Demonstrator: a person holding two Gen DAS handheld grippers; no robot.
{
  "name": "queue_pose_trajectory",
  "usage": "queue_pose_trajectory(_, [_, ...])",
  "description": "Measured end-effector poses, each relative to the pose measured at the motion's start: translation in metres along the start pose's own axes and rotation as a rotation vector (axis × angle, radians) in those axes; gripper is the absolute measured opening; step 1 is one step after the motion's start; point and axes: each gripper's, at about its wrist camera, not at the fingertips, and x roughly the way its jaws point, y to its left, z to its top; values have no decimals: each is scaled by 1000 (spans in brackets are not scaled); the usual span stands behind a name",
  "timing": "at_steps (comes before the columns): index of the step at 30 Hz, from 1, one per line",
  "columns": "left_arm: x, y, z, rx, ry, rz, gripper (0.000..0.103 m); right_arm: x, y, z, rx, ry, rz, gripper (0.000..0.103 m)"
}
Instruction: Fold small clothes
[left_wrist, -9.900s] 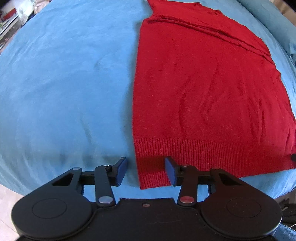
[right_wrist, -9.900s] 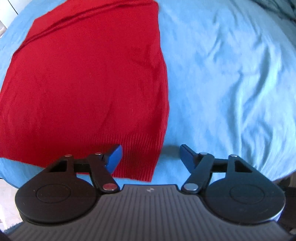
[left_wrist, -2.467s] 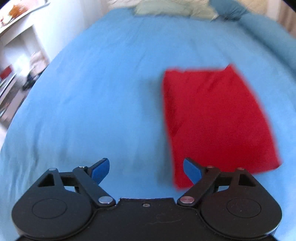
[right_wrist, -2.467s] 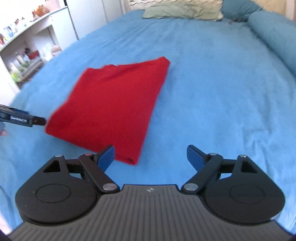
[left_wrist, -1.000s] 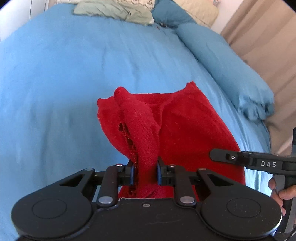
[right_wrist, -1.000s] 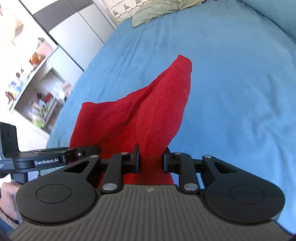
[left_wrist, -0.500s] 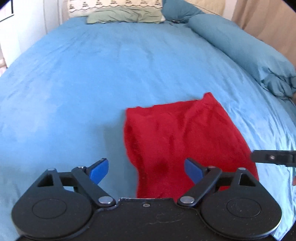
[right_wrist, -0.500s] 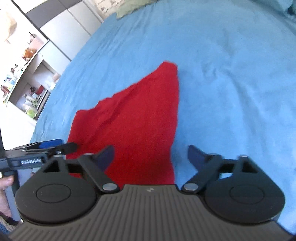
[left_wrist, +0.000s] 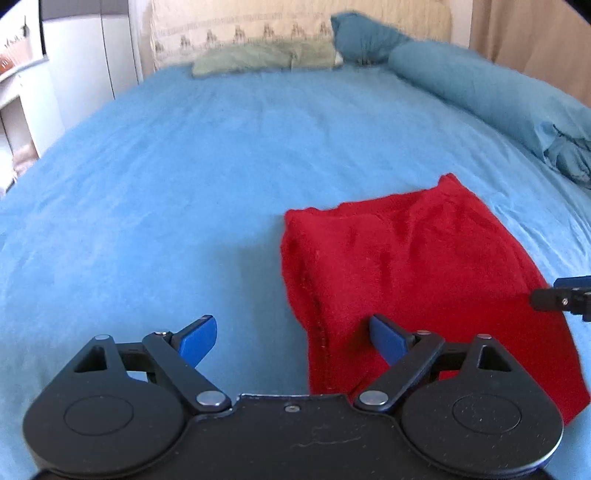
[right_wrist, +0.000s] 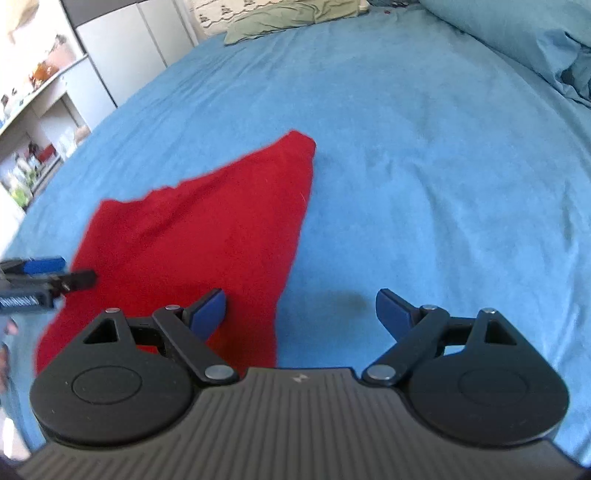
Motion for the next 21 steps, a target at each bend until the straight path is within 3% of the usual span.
queue_pose_trajectory(4, [5,2,-17,-19,-40,16,95,-1,-5,-14,-2,-67,21,103])
queue_pose_trajectory(7, [-17,2,-10,-47,-58,51,90,-24,1,-13,7,-110,10,103])
queue_pose_trajectory(11, [-96,-3,5,-81,-108,98,92,-97,21,-4,-28,-185,10,103])
queue_pose_trajectory(14, [-163,-11,13,-90,-155,126,103,-152,39,2,-21,-223,-28,103])
queue_pose_trajectory(17, [-219,-22,13,-96,-200,168,103,-207,57,0,-2,-269,-67,103])
queue_pose_trajectory(21, [-259,-35,5,-86,-165,189,103,-263,80,-13,-21,-278,-145,103])
